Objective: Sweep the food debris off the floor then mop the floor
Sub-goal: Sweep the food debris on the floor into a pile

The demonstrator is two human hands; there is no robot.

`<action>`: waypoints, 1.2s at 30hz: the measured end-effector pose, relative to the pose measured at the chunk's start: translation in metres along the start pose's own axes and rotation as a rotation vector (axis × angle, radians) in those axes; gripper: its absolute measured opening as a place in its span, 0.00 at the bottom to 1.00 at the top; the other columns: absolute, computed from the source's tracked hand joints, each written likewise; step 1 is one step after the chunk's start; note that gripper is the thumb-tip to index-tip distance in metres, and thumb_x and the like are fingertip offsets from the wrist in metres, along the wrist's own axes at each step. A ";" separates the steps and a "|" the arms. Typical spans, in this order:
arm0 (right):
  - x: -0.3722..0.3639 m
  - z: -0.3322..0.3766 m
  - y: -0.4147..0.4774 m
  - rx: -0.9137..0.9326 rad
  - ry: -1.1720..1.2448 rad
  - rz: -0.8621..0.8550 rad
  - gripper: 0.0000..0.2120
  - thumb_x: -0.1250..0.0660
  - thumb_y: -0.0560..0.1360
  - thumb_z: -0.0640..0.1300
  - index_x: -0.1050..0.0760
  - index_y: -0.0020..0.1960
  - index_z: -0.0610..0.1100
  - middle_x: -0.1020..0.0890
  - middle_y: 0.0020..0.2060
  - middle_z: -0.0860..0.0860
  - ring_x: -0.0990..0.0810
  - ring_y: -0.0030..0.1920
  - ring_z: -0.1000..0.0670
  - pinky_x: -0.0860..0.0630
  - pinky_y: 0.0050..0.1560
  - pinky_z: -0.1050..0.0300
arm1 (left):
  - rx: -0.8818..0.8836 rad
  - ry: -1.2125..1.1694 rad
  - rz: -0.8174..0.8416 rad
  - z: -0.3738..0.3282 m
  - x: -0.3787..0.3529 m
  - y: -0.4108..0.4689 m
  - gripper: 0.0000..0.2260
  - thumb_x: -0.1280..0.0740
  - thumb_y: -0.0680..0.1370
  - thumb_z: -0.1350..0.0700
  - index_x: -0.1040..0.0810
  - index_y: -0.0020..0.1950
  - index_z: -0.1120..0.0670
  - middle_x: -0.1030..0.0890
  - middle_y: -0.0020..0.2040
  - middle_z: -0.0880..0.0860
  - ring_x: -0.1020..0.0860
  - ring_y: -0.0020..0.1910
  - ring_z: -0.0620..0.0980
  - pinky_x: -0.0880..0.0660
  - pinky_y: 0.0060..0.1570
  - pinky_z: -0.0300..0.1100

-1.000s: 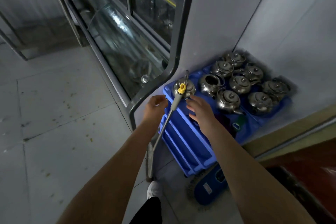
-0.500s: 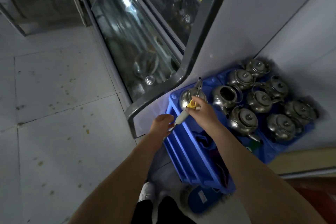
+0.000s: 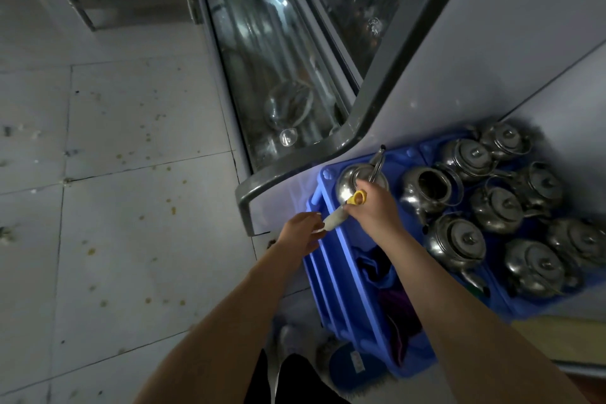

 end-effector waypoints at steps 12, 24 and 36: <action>-0.022 -0.010 -0.005 -0.005 0.283 0.301 0.20 0.27 0.70 0.42 0.24 0.61 0.46 0.20 0.51 0.52 0.22 0.51 0.53 0.25 0.51 0.61 | 0.047 -0.048 -0.054 0.017 0.000 0.002 0.07 0.38 0.79 0.55 0.24 0.44 0.56 0.19 0.42 0.53 0.21 0.42 0.51 0.27 0.43 0.43; -0.041 0.002 -0.018 0.088 0.371 0.408 0.11 0.24 0.67 0.43 0.19 0.49 0.46 0.18 0.40 0.60 0.21 0.43 0.63 0.29 0.38 0.79 | 0.138 -0.092 -0.084 0.039 0.019 -0.002 0.17 0.41 0.80 0.45 0.26 0.53 0.59 0.22 0.45 0.56 0.22 0.47 0.54 0.29 0.49 0.50; -0.017 0.080 -0.046 0.300 0.409 0.635 0.09 0.24 0.67 0.40 0.20 0.46 0.46 0.18 0.42 0.53 0.22 0.44 0.58 0.23 0.45 0.66 | 0.067 -0.971 -0.029 0.033 0.044 -0.012 0.12 0.34 0.77 0.55 0.27 0.46 0.65 0.19 0.34 0.64 0.20 0.34 0.56 0.21 0.25 0.46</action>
Point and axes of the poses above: each hand's wrist, its own y-axis towards the middle knuckle, its own x-axis out of the back of the hand, z = x × y, the point moved 4 cm from there along y, towards the middle knuckle
